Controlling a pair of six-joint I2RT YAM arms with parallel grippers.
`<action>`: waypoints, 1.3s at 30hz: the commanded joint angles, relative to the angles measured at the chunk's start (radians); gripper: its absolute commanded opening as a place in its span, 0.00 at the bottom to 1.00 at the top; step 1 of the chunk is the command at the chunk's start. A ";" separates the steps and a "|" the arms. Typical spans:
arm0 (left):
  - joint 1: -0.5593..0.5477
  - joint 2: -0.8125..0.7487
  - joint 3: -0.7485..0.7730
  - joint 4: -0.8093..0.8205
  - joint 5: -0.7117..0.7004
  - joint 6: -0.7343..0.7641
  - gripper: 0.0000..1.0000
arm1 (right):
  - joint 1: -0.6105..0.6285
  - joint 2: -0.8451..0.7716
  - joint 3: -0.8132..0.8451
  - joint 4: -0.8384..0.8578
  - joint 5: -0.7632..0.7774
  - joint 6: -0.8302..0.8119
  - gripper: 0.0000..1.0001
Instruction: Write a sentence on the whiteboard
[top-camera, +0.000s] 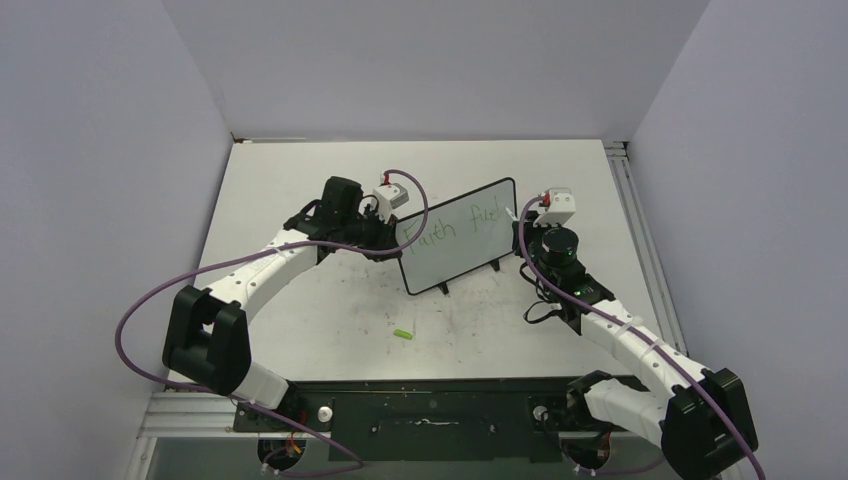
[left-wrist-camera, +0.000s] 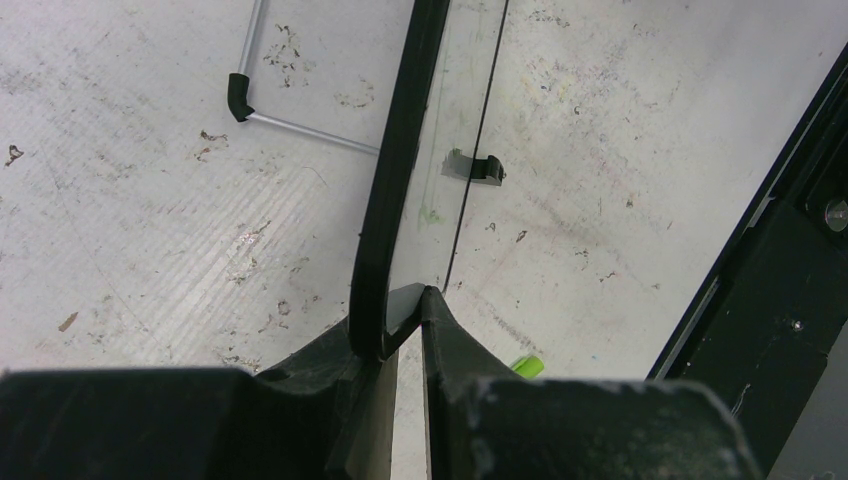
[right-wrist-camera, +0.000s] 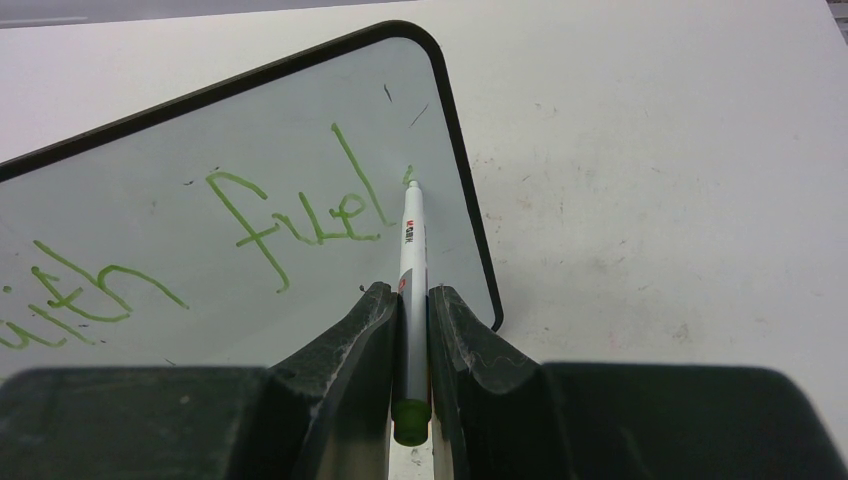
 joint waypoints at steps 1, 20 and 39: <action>0.000 -0.015 0.021 -0.017 -0.073 0.063 0.00 | 0.005 0.011 0.000 0.023 0.033 0.007 0.05; 0.000 -0.018 0.021 -0.018 -0.074 0.063 0.00 | 0.006 0.010 0.001 0.013 0.017 0.001 0.05; -0.001 -0.016 0.023 -0.017 -0.073 0.063 0.00 | 0.028 -0.013 -0.006 0.019 0.014 -0.013 0.05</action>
